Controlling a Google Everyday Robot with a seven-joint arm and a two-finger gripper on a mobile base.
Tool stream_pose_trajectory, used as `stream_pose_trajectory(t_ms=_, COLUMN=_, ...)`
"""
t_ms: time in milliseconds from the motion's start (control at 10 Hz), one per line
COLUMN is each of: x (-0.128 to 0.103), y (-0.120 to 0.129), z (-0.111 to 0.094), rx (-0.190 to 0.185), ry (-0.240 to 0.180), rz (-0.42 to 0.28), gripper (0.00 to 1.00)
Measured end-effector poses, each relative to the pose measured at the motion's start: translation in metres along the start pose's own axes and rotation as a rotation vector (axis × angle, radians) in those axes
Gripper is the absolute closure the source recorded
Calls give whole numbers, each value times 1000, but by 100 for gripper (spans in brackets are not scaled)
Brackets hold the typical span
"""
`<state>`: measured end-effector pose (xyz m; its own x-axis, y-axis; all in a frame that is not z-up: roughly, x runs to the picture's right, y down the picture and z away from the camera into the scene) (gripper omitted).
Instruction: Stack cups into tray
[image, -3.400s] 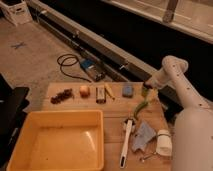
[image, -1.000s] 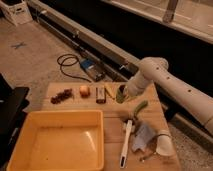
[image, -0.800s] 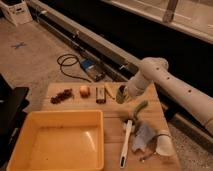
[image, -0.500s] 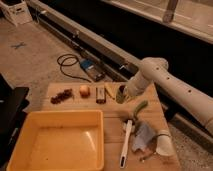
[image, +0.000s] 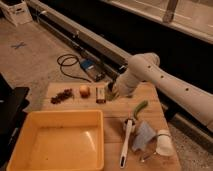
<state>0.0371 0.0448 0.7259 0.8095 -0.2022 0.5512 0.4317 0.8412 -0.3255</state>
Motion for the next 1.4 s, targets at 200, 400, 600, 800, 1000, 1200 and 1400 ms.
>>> stream_pose_trajectory(t_ms=200, x=-43, y=6, z=9, rx=-20, ry=-3, rz=-112, gripper=100)
stream_pose_trajectory(t_ms=400, x=-87, y=23, z=29, rx=-86, ry=-2, rz=-244, gripper=100)
stream_pose_trajectory(t_ms=600, x=-105, y=50, z=53, rx=-191, ry=-73, rz=-340, gripper=100)
stream_pose_trajectory(t_ms=800, x=-113, y=60, z=63, rx=-242, ry=-120, rz=-384, gripper=100)
stream_pose_trajectory(t_ms=1000, x=-111, y=61, z=63, rx=-245, ry=-121, rz=-381, gripper=100)
stream_pose_trajectory(t_ms=1200, x=-112, y=61, z=64, rx=-246, ry=-122, rz=-386, gripper=100)
stream_pose_trajectory(t_ms=1400, x=-123, y=64, z=76, rx=-263, ry=-130, rz=-424, gripper=100)
